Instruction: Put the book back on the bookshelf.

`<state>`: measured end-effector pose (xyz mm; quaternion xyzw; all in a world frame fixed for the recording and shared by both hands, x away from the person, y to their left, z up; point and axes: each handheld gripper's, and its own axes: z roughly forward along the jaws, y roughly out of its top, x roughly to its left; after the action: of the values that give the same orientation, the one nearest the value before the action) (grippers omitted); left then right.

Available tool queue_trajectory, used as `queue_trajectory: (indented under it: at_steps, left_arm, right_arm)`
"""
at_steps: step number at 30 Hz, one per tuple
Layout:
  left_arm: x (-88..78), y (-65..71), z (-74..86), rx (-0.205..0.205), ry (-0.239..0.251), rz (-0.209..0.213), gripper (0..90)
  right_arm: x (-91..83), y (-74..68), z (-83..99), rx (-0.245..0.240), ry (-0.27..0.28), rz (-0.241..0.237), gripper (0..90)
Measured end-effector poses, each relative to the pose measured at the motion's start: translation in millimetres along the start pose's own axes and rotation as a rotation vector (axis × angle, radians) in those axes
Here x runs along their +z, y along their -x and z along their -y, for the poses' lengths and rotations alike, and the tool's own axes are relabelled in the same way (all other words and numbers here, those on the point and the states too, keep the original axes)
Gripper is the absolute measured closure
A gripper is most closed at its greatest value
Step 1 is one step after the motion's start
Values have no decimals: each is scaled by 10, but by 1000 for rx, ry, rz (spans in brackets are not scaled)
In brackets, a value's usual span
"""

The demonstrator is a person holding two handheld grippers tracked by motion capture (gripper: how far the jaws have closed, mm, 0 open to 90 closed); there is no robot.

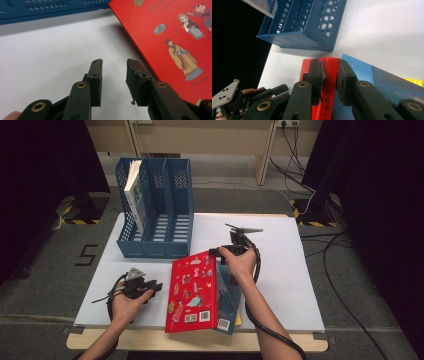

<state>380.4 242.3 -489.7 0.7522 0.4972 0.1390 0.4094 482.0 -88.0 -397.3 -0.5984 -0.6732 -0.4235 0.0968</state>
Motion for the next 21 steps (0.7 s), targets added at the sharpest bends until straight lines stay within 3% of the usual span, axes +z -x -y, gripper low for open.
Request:
queue_trajectory:
  at_steps: [7,14,21]
  left_arm:
    - [106,65,-27,13,-46,45,677]
    - [142,99,-36,29,-53,44,682]
    - [153,100,-37,39,-54,44,697]
  right_arm:
    - [2,-50,-10,-14,3,-2,757]
    - [15,-66,-3,-24,0,19,750]
    - [62,-116,14,-37,-37,24,741]
